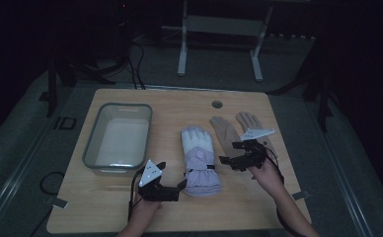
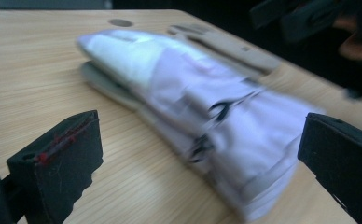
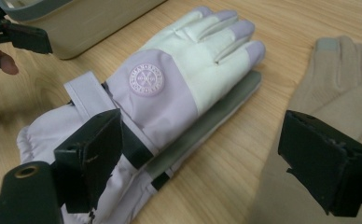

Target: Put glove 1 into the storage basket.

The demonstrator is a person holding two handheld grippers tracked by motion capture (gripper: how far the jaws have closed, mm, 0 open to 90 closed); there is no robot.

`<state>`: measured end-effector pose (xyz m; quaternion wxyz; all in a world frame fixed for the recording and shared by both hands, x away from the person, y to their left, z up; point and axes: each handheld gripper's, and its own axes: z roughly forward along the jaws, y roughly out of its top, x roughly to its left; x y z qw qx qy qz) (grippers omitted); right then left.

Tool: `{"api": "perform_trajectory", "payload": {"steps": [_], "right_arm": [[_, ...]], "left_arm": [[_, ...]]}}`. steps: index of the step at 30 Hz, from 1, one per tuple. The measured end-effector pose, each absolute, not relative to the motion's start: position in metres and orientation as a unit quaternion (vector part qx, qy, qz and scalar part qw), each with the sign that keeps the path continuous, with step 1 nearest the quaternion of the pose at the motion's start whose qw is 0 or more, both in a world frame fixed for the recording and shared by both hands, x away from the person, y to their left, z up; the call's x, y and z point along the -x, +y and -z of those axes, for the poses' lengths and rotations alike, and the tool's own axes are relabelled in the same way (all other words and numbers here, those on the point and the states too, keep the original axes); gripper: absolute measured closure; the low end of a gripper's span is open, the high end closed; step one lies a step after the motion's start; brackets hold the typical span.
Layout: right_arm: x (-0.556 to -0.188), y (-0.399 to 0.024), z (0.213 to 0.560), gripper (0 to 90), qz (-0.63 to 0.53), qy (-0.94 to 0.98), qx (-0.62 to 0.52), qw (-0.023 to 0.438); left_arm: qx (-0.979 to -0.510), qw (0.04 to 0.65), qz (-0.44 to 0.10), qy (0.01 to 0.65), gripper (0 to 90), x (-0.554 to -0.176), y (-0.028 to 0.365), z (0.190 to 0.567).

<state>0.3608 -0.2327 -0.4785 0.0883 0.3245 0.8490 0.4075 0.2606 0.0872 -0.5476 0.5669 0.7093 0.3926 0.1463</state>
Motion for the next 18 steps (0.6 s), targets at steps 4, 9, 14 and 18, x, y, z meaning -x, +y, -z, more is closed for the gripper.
{"api": "perform_trajectory", "payload": {"steps": [4,9,14,18], "right_arm": [[-0.356,-0.234,0.477,12.0,-0.417,0.842,-0.332,0.083],[-0.355,-0.221,0.482,15.8,-0.419,0.849,-0.318,0.051],[-0.361,-0.21,0.49,42.1,-0.408,0.842,-0.346,0.072],[-0.365,-0.201,0.499,43.5,-0.395,0.841,-0.364,0.064]], "left_arm": [[-0.716,0.575,-0.109,0.38,0.1,-0.271,0.077,0.531],[-0.748,0.512,-0.084,0.414,0.1,-0.291,0.063,0.514],[-0.751,0.47,-0.074,0.459,18.6,-0.302,0.056,0.511],[-0.758,0.439,-0.05,0.479,18.7,-0.306,0.054,0.521]]}}
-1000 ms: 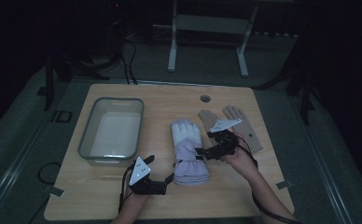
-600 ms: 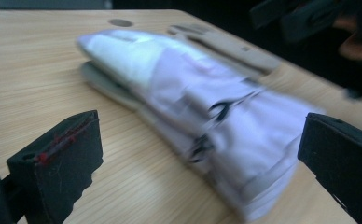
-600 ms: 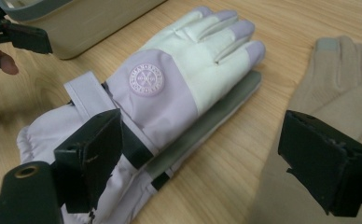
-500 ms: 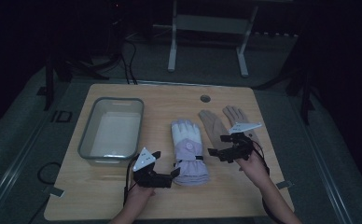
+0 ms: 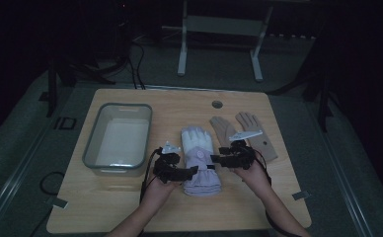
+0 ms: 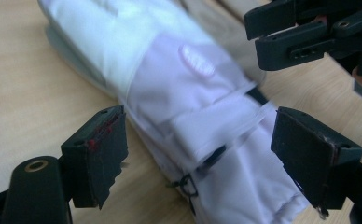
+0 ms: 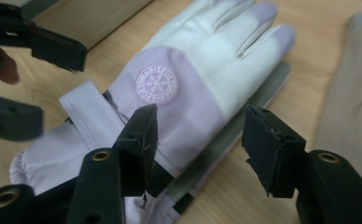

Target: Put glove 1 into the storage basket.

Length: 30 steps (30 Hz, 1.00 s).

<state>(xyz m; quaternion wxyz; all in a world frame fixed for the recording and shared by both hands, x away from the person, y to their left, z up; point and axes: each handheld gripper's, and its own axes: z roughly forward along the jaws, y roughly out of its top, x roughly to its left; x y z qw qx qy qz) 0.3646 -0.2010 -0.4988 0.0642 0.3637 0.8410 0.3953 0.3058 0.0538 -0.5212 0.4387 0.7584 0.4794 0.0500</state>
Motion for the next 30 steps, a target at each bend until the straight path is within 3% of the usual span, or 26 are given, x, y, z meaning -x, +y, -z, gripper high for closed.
{"api": "perform_trajectory", "payload": {"steps": [5,10,12,16,20,25,30], "right_arm": [[-0.368,-0.198,0.515,34.8,-0.368,0.843,-0.389,0.055],[-0.371,-0.197,0.526,19.4,-0.365,0.843,-0.394,0.027],[-0.372,-0.195,0.529,19.6,-0.36,0.847,-0.391,0.016],[-0.375,-0.194,0.538,25.5,-0.347,0.844,-0.409,-0.007],[-0.382,-0.198,0.547,36.1,-0.351,0.834,-0.421,-0.066],[-0.382,-0.196,0.547,53.1,-0.356,0.841,-0.4,-0.08],[-0.376,-0.193,0.541,63.0,-0.355,0.839,-0.407,-0.067]], "left_arm": [[-0.757,0.425,-0.009,0.496,20.3,-0.301,0.056,0.543],[-0.756,0.423,0.018,0.499,21.0,-0.3,0.054,0.559],[-0.759,0.42,0.023,0.496,23.4,-0.3,0.053,0.562],[-0.762,0.42,0.032,0.492,29.3,-0.301,0.052,0.566],[-0.766,0.427,0.045,0.479,38.6,-0.301,0.051,0.569],[-0.772,0.431,0.048,0.464,50.4,-0.302,0.051,0.57],[-0.778,0.433,0.035,0.454,67.1,-0.299,0.05,0.565]]}}
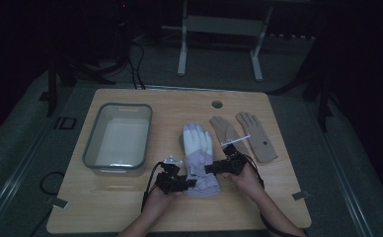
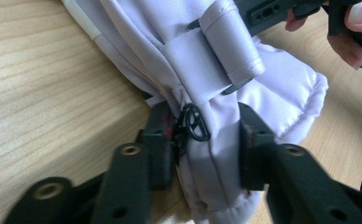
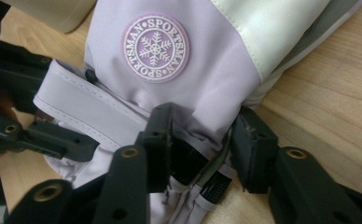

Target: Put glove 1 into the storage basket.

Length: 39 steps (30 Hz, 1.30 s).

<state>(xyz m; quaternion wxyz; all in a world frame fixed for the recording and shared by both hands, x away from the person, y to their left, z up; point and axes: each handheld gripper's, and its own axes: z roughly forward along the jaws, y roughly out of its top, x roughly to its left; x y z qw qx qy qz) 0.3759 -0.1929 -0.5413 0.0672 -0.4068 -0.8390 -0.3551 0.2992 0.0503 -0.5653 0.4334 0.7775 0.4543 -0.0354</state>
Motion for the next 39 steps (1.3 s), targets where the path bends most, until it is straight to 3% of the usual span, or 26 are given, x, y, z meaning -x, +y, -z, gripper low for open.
{"api": "perform_trajectory", "payload": {"steps": [10,21,39], "right_arm": [[-0.366,-0.194,0.522,68.0,0.371,-0.834,0.406,0.043],[-0.368,-0.191,0.483,68.4,0.414,-0.821,0.393,0.014],[-0.384,-0.134,0.435,68.5,0.435,-0.831,0.347,-0.028]], "left_arm": [[-0.777,0.436,0.031,0.454,70.8,-0.301,0.052,0.552],[-0.791,0.44,-0.002,0.426,71.7,-0.311,0.062,0.502],[-0.802,0.43,-0.052,0.412,71.8,-0.322,0.113,0.452]]}}
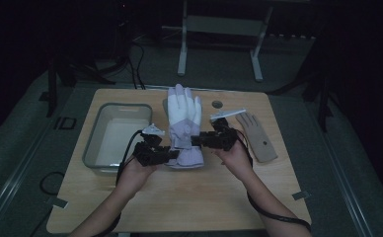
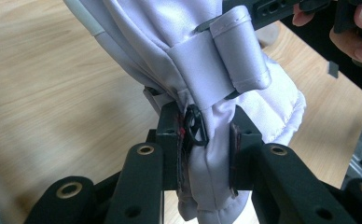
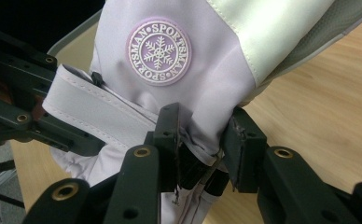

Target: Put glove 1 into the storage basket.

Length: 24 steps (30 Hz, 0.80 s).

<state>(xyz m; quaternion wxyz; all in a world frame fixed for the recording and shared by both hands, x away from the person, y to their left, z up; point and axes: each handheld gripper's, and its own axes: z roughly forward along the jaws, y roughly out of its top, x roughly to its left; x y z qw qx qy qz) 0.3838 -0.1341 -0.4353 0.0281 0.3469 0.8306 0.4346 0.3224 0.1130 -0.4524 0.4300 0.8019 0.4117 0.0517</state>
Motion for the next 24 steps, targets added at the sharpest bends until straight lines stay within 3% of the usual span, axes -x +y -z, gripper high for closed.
{"api": "perform_trajectory", "payload": {"steps": [12,24], "right_arm": [[-0.396,-0.073,0.409,68.6,-0.462,0.825,-0.325,0.025],[-0.41,-0.001,0.414,68.6,-0.462,0.825,-0.325,0.0]], "left_arm": [[-0.8,0.418,-0.082,0.423,71.9,-0.325,0.174,0.417],[-0.79,0.403,-0.075,0.456,71.8,-0.33,0.241,0.419]]}}
